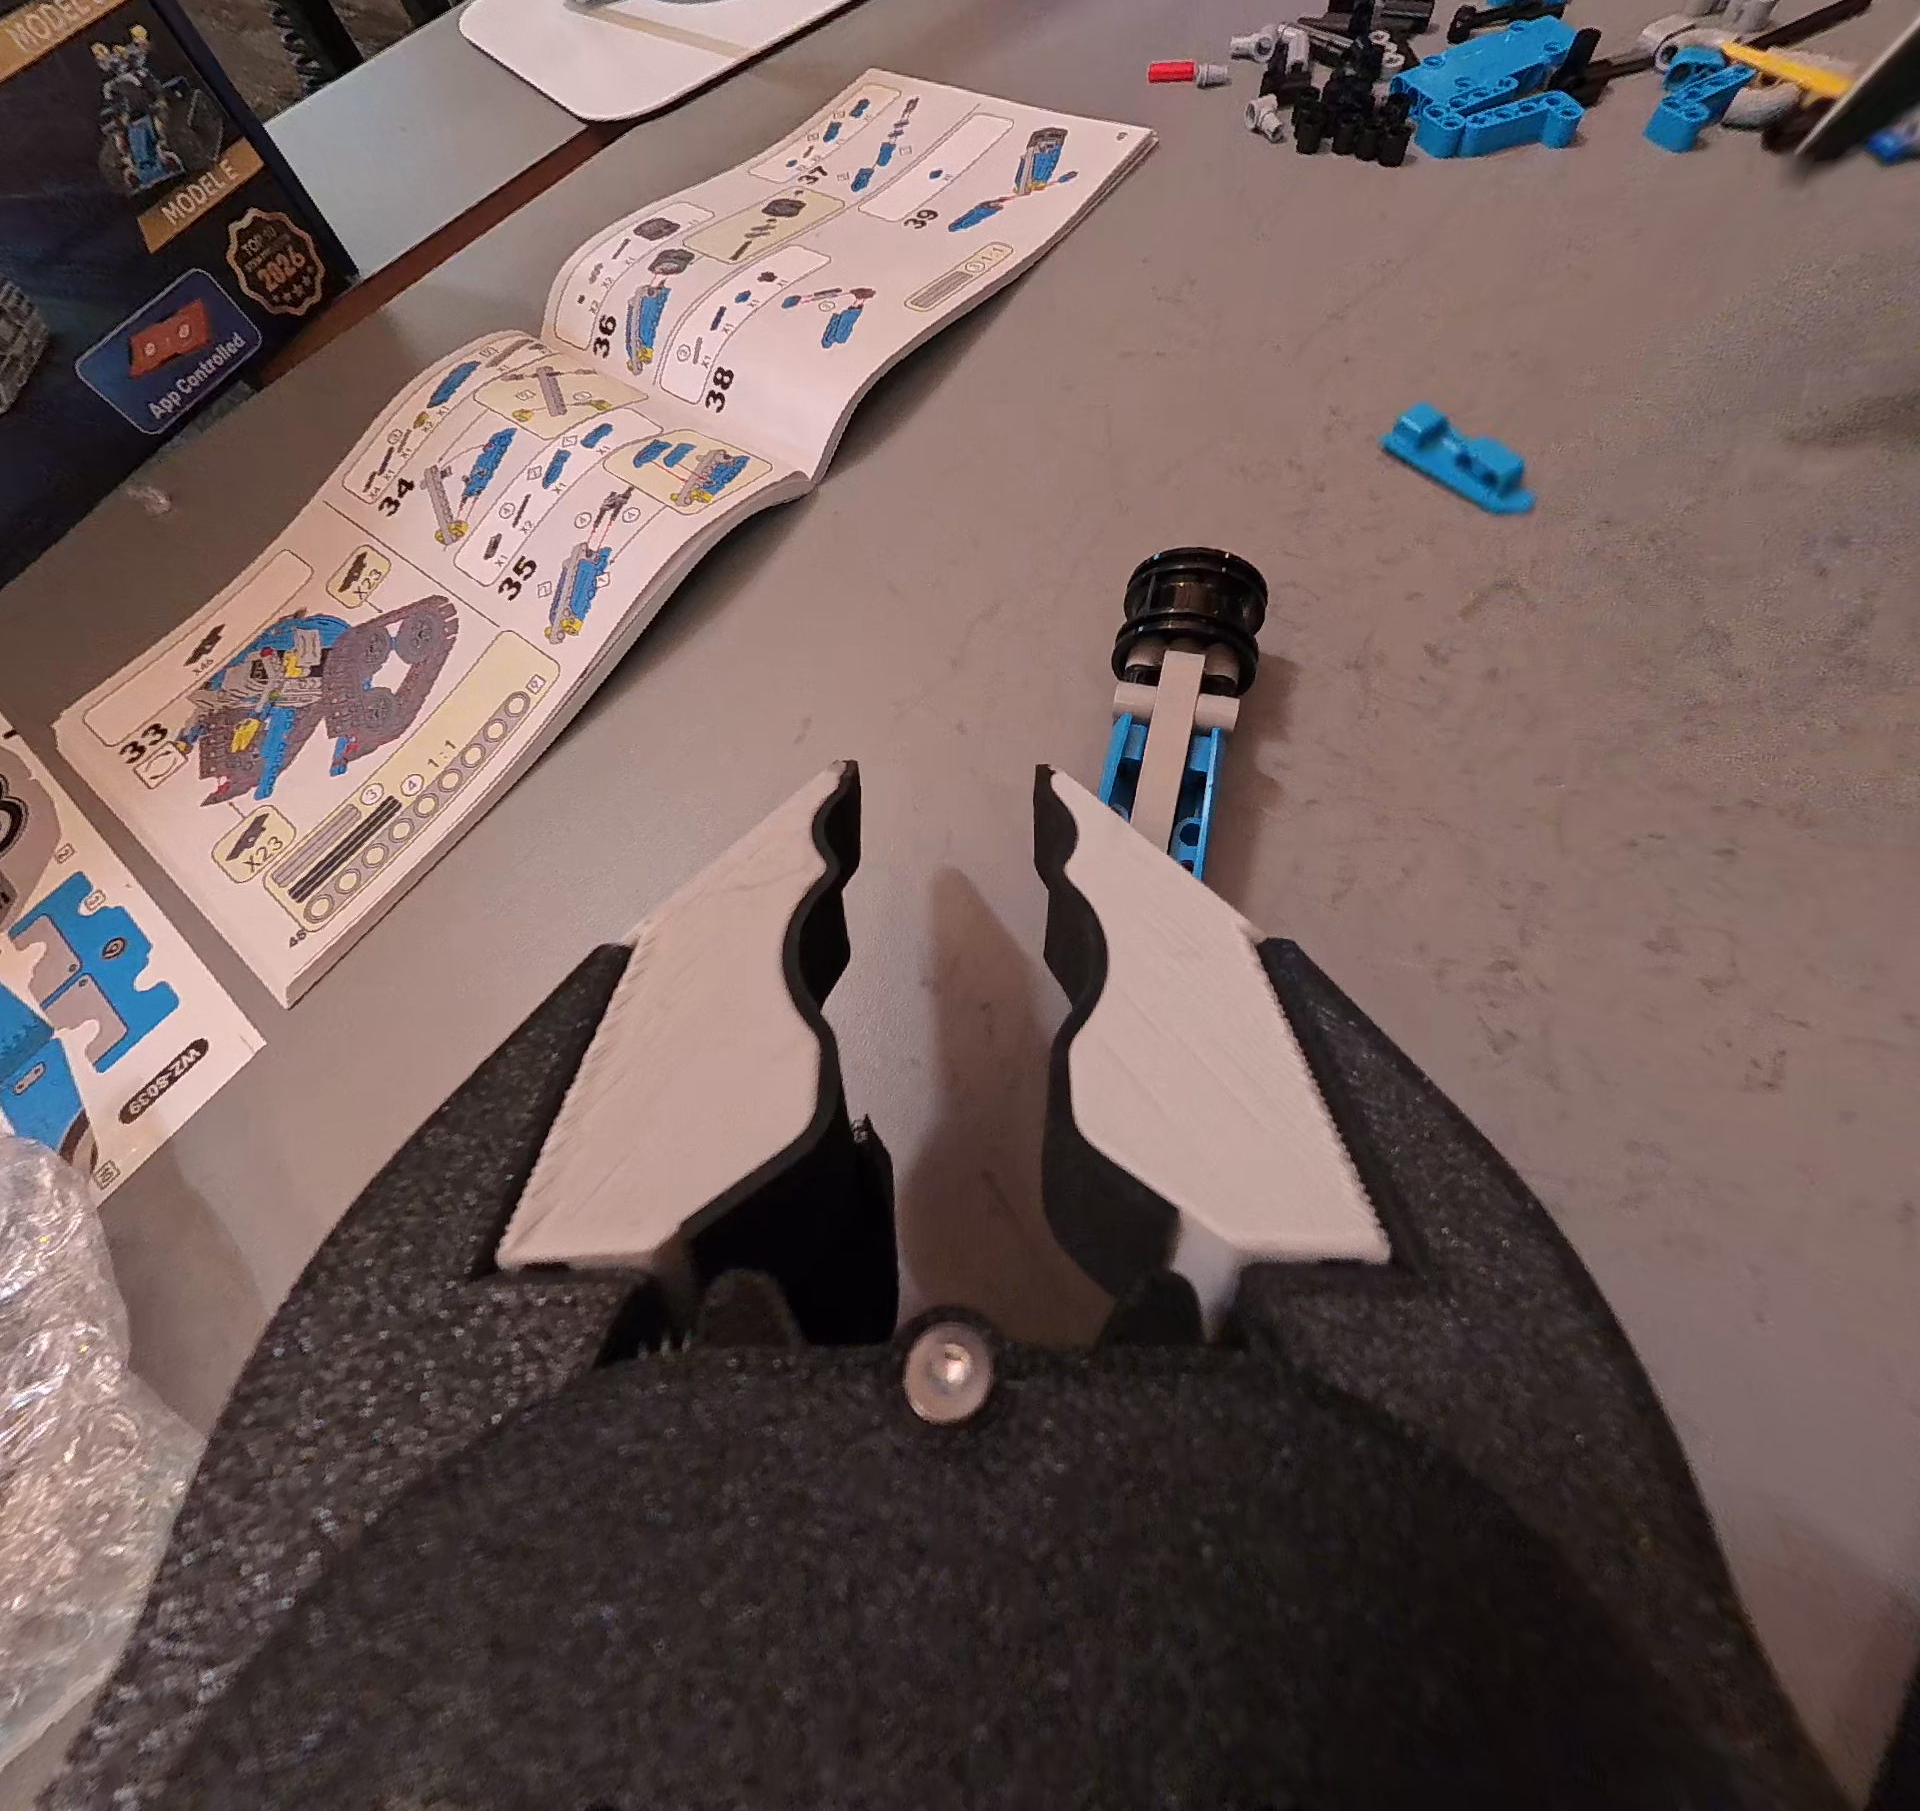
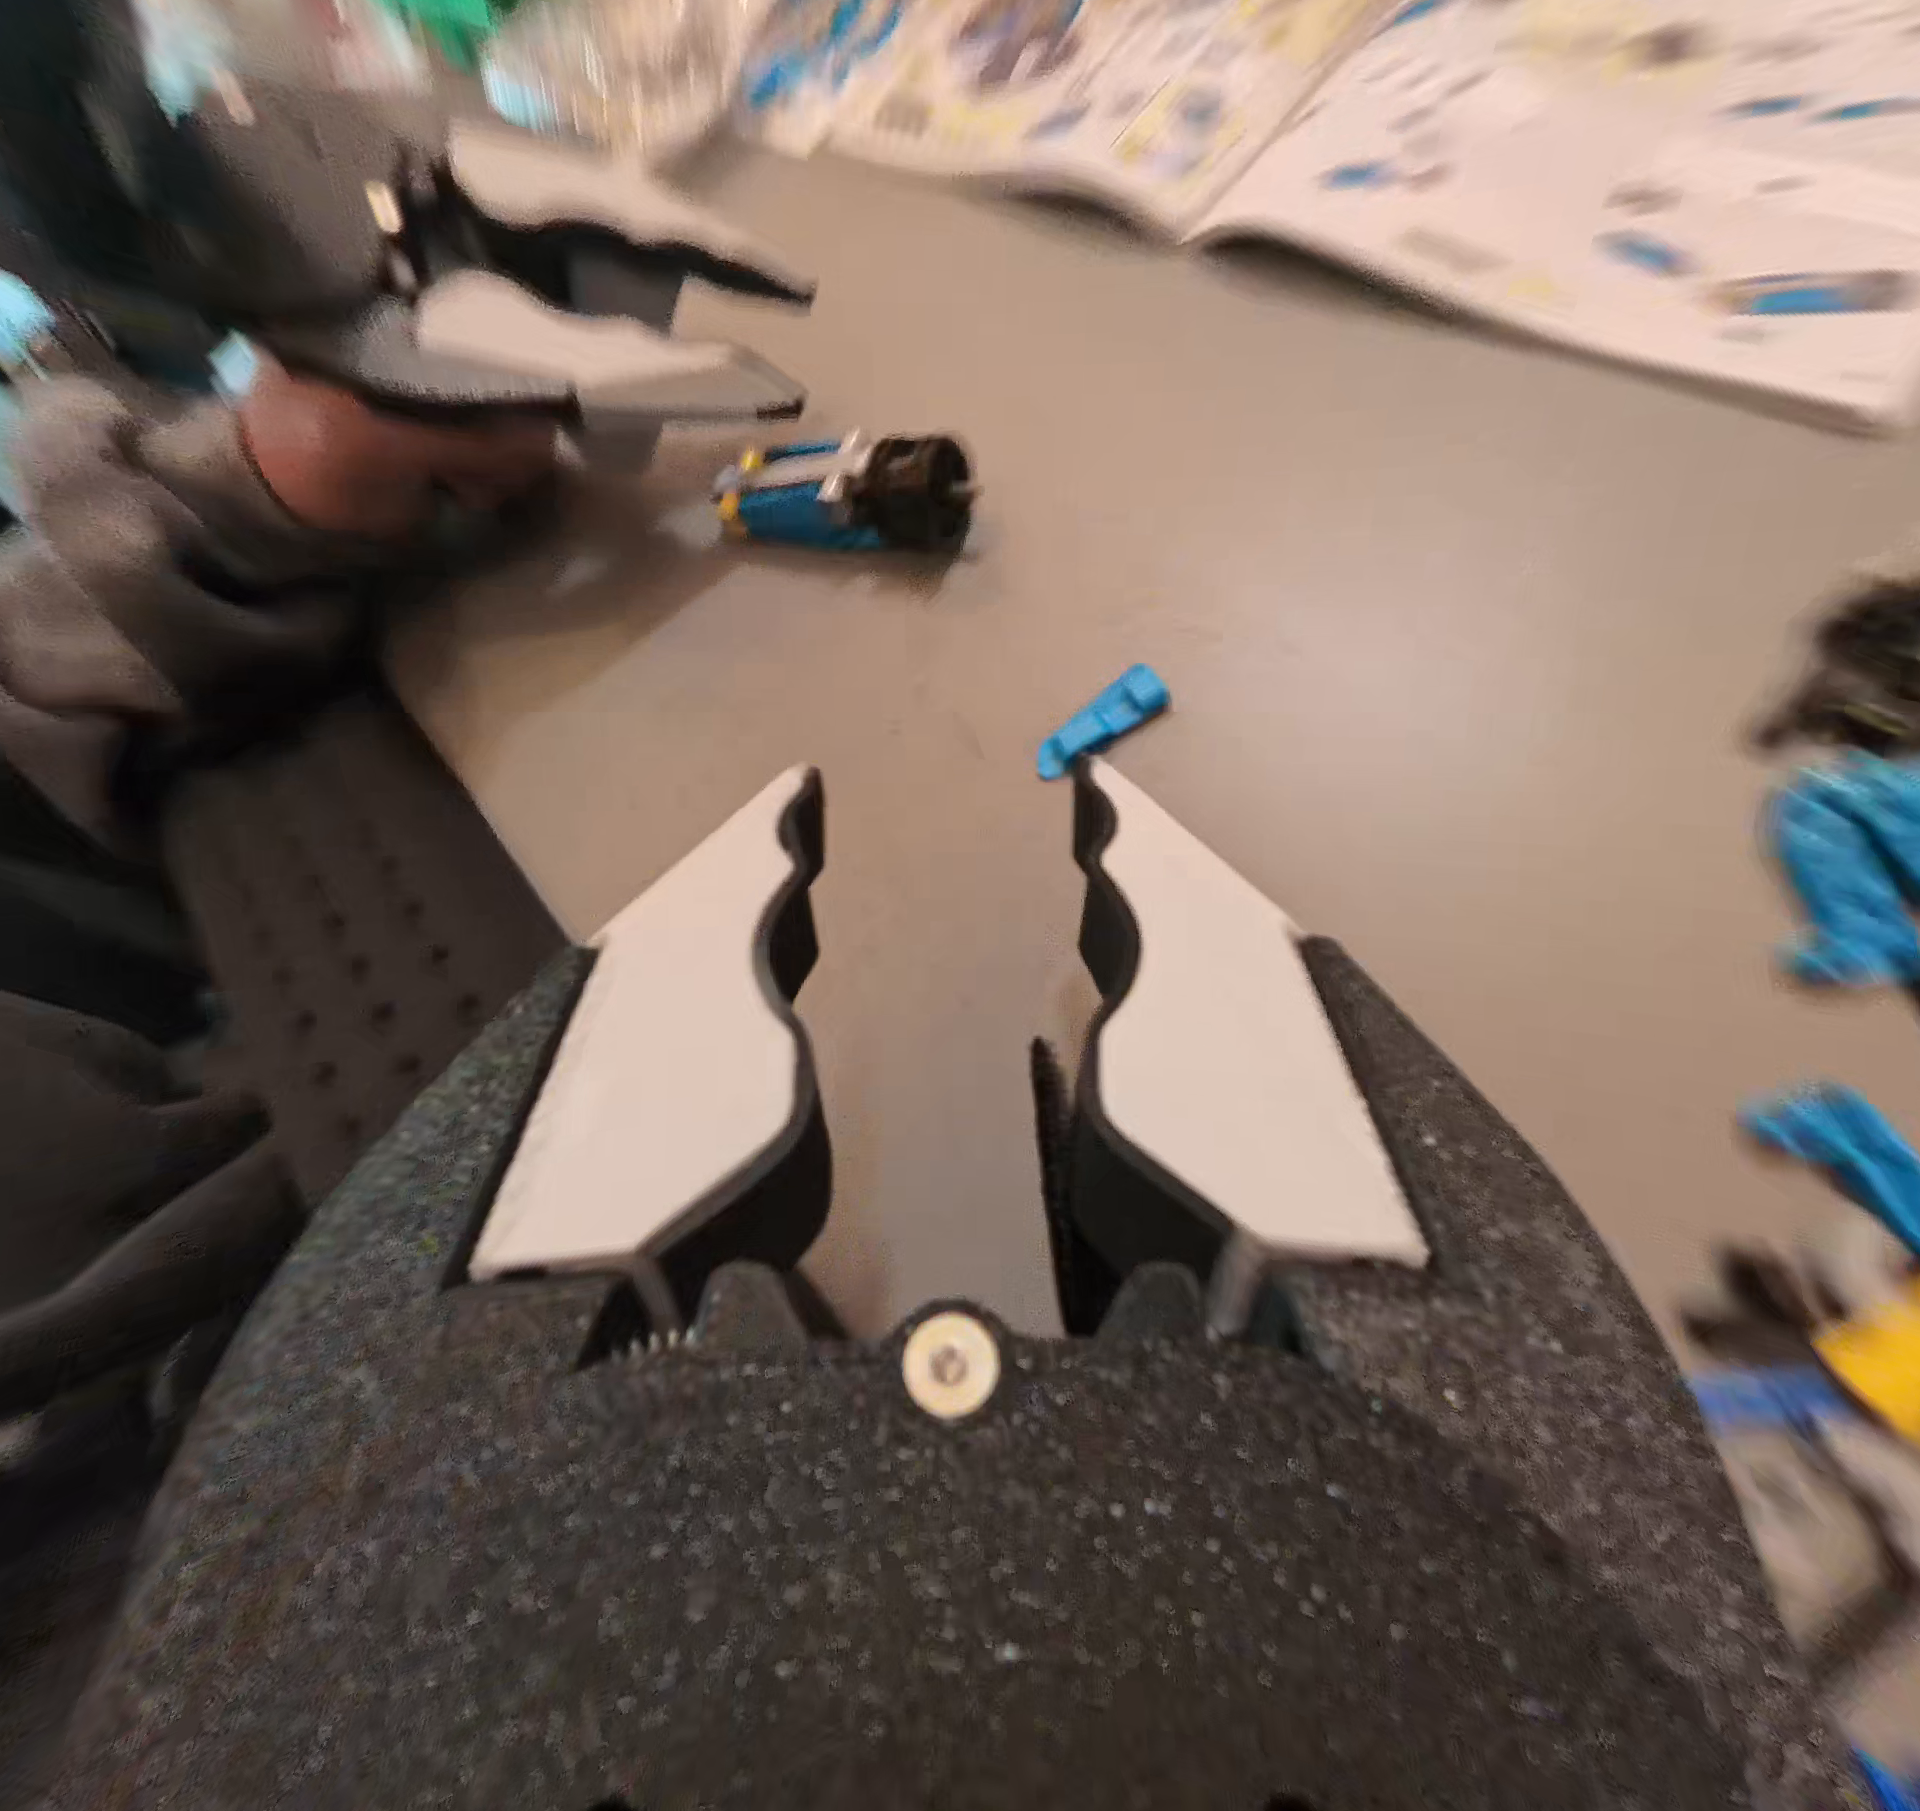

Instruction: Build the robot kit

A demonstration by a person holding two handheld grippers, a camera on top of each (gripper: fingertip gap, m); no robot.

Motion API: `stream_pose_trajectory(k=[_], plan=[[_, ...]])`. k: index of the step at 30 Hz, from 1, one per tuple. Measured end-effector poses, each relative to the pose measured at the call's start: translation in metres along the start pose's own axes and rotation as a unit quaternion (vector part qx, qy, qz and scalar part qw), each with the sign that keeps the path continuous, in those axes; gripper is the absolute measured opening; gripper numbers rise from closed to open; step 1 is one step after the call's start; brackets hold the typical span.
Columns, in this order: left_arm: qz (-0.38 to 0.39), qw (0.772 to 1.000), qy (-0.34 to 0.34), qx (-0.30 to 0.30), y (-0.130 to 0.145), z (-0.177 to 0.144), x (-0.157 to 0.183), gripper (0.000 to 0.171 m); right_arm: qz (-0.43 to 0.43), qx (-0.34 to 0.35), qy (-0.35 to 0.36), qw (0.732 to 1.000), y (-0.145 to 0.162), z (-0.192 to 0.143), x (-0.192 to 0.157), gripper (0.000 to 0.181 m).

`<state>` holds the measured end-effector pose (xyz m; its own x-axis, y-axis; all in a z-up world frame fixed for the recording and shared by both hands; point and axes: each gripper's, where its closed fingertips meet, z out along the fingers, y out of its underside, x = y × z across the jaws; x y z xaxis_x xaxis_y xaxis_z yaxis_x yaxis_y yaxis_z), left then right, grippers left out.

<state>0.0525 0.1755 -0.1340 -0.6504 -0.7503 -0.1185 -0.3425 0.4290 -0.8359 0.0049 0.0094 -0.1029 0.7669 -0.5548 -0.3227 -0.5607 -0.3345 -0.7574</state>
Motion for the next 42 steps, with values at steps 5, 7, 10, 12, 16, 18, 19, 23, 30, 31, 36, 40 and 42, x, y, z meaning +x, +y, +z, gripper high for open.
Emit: stream_pose_trajectory(k=[5,7,10,12,16,18,19,23,30,31,36,40,42], plan=[[-0.002,1.000,0.004,-0.006,0.002,0.001,0.001,0.033,0.058,0.031,0.223,0.973,0.055,-0.136,0.129,0.040],[0.002,1.000,0.003,-0.007,0.002,0.001,0.001,0.033,0.076,0.004,0.298,0.951,0.093,-0.183,0.164,0.037],[0.003,1.000,0.001,-0.007,0.002,0.001,0.001,0.033,0.105,0.010,0.334,0.937,0.123,-0.232,0.182,0.033],[0.001,1.000,0.001,-0.007,0.002,0.001,0.000,0.033,0.119,-0.001,0.361,0.925,0.140,-0.255,0.192,0.033],[-0.003,1.000,0.000,-0.006,0.002,0.001,-0.001,0.033,0.143,0.010,0.355,0.924,0.148,-0.266,0.198,0.035],[-0.003,1.000,0.001,-0.007,0.002,0.001,0.000,0.033,0.157,0.008,0.320,0.934,0.148,-0.255,0.193,0.042],[-0.001,1.000,0.001,-0.008,0.002,0.001,0.000,0.033,0.154,0.009,0.308,0.939,0.147,-0.248,0.191,0.042],[0.004,1.000,-0.001,-0.010,0.003,0.002,0.001,0.033,0.127,-0.012,0.307,0.943,0.143,-0.228,0.193,0.042],[-0.008,1.000,0.002,-0.007,0.002,0.001,-0.001,0.033,0.094,0.001,0.329,0.940,0.119,-0.226,0.203,0.037],[-0.007,1.000,0.002,-0.007,0.002,0.001,-0.001,0.033,0.086,0.008,0.331,0.940,0.113,-0.226,0.205,0.033],[-0.002,1.000,0.000,-0.008,0.002,0.002,0.000,0.033,0.086,-0.014,0.323,0.942,0.100,-0.218,0.221,0.038],[-0.004,1.000,0.000,-0.009,0.002,0.002,-0.001,0.033,0.090,-0.008,0.274,0.957,0.077,-0.200,0.222,0.039],[-0.006,1.000,0.000,-0.009,0.002,0.002,-0.001,0.033,0.077,-0.001,0.275,0.958,0.059,-0.197,0.230,0.038]])
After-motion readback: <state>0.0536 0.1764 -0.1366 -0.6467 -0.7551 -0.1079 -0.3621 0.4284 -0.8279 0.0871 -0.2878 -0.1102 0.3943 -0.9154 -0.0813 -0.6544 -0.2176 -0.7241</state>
